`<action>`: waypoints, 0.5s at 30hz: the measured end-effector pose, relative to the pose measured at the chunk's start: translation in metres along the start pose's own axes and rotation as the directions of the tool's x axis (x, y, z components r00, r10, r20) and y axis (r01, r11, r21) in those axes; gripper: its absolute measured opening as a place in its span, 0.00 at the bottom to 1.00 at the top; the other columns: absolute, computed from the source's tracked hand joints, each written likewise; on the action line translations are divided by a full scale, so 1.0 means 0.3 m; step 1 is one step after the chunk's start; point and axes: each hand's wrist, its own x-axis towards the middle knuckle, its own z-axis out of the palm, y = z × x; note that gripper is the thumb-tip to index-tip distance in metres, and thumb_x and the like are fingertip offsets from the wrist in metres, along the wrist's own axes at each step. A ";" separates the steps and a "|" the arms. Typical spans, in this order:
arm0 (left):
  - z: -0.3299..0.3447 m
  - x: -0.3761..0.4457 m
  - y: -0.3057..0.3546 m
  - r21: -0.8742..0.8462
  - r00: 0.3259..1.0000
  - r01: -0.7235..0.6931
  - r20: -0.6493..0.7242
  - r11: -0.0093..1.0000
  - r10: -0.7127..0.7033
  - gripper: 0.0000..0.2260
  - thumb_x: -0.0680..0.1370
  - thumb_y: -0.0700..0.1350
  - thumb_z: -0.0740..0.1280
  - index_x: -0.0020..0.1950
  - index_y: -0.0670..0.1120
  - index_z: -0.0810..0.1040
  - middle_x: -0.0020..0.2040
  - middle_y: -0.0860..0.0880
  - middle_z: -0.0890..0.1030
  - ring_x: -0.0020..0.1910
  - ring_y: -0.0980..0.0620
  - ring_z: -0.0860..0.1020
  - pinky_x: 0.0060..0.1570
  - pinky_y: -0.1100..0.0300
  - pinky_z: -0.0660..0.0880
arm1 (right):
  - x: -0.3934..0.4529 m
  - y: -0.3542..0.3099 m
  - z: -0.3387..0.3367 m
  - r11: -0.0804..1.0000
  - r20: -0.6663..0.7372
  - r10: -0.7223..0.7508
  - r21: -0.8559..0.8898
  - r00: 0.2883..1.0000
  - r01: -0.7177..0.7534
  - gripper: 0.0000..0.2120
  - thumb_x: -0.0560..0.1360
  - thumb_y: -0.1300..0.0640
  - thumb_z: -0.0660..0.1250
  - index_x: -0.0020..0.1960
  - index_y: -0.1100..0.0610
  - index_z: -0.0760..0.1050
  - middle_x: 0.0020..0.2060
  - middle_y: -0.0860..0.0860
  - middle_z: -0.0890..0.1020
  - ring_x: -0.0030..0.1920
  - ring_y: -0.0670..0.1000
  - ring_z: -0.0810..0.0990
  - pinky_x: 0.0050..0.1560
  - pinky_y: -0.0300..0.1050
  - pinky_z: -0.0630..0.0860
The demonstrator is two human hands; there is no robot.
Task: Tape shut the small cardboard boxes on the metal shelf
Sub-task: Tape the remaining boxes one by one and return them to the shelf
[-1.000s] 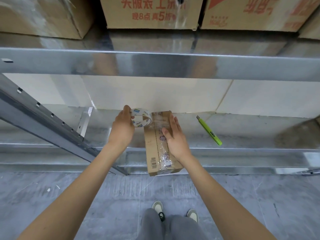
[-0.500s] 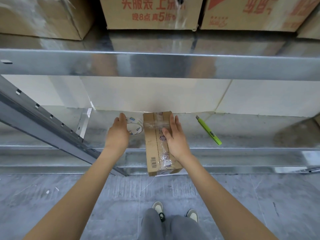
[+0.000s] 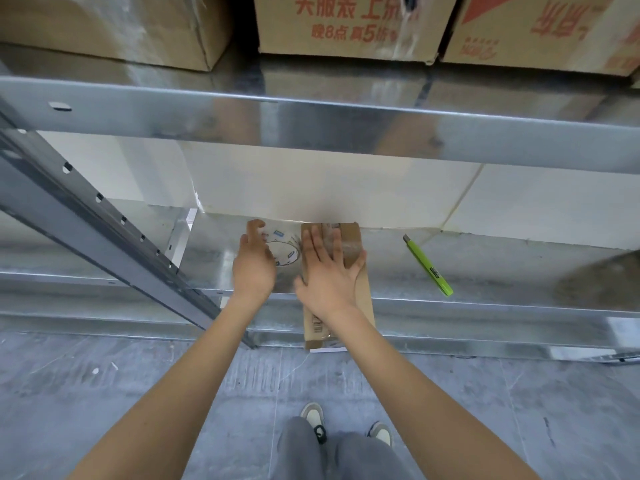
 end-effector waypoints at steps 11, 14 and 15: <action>0.086 -0.082 0.211 -0.642 0.949 0.307 0.263 0.702 -0.174 0.12 0.81 0.50 0.63 0.59 0.46 0.79 0.53 0.47 0.84 0.53 0.49 0.82 0.53 0.55 0.77 | -0.031 0.096 -0.121 0.691 -0.217 0.160 0.722 0.963 0.047 0.32 0.70 0.60 0.68 0.73 0.51 0.66 0.70 0.47 0.72 0.71 0.50 0.68 0.68 0.54 0.68; 0.088 -0.087 0.250 -0.275 0.990 0.093 0.131 0.957 -0.058 0.12 0.82 0.48 0.58 0.61 0.47 0.77 0.54 0.45 0.82 0.54 0.44 0.79 0.45 0.58 0.69 | -0.046 0.112 -0.112 0.499 -0.099 0.242 0.866 0.965 -0.037 0.23 0.73 0.60 0.71 0.64 0.49 0.70 0.59 0.47 0.79 0.61 0.47 0.77 0.61 0.44 0.73; 0.091 -0.089 0.253 -0.200 0.991 0.046 0.133 0.979 -0.019 0.12 0.82 0.47 0.57 0.62 0.47 0.75 0.55 0.44 0.82 0.54 0.43 0.78 0.43 0.58 0.67 | -0.049 0.122 -0.101 0.494 -0.075 0.258 0.867 0.963 -0.065 0.22 0.73 0.60 0.71 0.64 0.49 0.69 0.59 0.47 0.80 0.61 0.48 0.77 0.60 0.43 0.73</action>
